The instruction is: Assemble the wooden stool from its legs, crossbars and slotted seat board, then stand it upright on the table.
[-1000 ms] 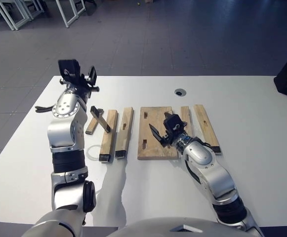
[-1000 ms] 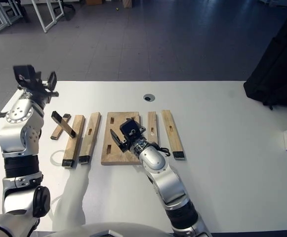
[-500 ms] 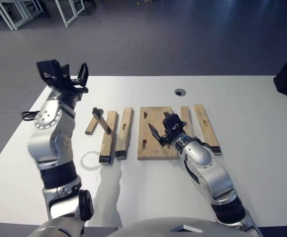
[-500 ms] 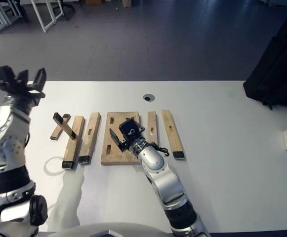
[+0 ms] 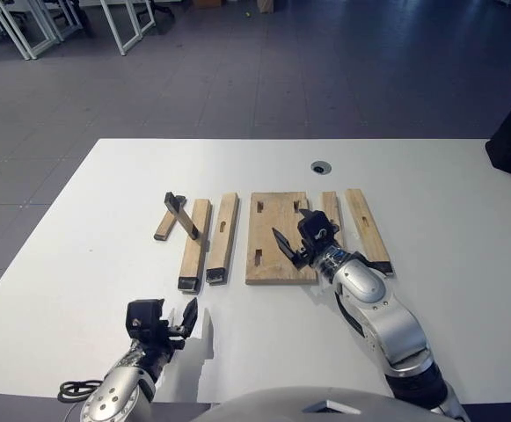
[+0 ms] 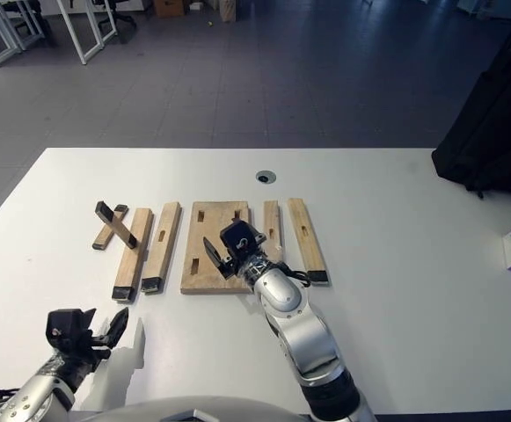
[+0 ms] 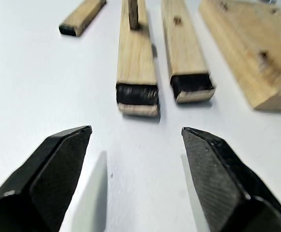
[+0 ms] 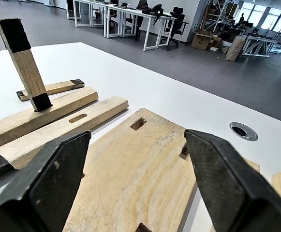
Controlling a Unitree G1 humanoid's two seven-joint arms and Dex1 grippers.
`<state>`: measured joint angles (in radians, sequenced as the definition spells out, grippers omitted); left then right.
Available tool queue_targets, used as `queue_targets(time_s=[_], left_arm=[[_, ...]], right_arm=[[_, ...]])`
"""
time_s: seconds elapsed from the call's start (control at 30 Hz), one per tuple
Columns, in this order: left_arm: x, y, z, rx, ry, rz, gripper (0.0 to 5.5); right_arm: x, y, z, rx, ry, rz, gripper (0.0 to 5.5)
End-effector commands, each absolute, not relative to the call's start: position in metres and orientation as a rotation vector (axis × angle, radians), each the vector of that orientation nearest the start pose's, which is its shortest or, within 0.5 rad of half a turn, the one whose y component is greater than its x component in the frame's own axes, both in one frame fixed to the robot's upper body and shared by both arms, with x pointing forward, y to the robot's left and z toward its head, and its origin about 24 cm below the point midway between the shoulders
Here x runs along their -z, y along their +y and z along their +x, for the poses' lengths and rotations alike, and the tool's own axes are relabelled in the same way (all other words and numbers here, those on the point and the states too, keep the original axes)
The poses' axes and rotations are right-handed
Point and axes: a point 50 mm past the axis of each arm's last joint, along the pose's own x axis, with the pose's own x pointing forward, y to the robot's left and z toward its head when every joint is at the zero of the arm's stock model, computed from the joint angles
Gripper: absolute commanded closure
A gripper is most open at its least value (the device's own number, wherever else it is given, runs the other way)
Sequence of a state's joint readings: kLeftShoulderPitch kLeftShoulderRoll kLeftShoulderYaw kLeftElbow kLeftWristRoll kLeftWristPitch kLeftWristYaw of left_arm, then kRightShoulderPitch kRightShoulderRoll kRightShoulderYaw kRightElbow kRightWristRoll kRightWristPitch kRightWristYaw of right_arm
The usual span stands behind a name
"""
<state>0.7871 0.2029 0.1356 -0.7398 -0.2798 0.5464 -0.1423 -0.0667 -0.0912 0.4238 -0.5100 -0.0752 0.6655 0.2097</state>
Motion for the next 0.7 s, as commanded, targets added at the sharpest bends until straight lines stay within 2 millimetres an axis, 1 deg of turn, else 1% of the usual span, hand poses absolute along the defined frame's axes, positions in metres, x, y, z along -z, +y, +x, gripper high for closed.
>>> queue_targets(time_s=[0.03,0.07,0.17,0.23,0.27,0.3,0.37,0.4,0.5,0.6,0.67,0.7], left_arm=[[-0.016,0.209,0.105,-0.051,0.590,-0.013,2.04],[-0.015,0.208,0.112,-0.071,0.575,-0.009,2.04],[-0.020,0.206,0.143,-0.114,0.499,-0.008,2.04],[-0.021,0.206,0.154,-0.119,0.485,-0.011,2.04],[-0.021,0.207,0.158,-0.116,0.484,-0.008,2.24],[-0.020,0.208,0.161,-0.110,0.486,-0.002,2.32],[-0.018,0.211,0.165,-0.098,0.495,0.016,2.70],[-0.017,0.212,0.166,-0.095,0.503,0.017,2.81],[-0.010,0.212,0.164,-0.078,0.537,0.013,3.36],[-0.006,0.212,0.166,-0.067,0.541,0.008,3.46],[-0.016,0.213,0.174,-0.081,0.472,-0.043,3.46],[-0.030,0.216,0.182,-0.093,0.394,-0.071,3.46]], right_arm=[[-0.103,-0.054,0.224,-0.616,0.119,-0.182,1.94],[-0.104,-0.053,0.224,-0.631,0.120,-0.184,1.94],[-0.104,-0.054,0.225,-0.647,0.123,-0.191,1.94],[-0.105,-0.054,0.225,-0.652,0.123,-0.194,1.94],[-0.105,-0.054,0.226,-0.656,0.122,-0.195,1.94],[-0.105,-0.053,0.226,-0.659,0.121,-0.196,1.94],[-0.106,-0.053,0.227,-0.658,0.118,-0.196,1.94],[-0.106,-0.053,0.227,-0.658,0.117,-0.197,1.94],[-0.109,-0.054,0.231,-0.645,0.104,-0.193,1.94],[-0.118,-0.058,0.239,-0.610,0.086,-0.168,1.94],[-0.123,-0.063,0.248,-0.598,0.078,-0.152,1.94],[-0.126,-0.068,0.252,-0.606,0.079,-0.107,1.74]])
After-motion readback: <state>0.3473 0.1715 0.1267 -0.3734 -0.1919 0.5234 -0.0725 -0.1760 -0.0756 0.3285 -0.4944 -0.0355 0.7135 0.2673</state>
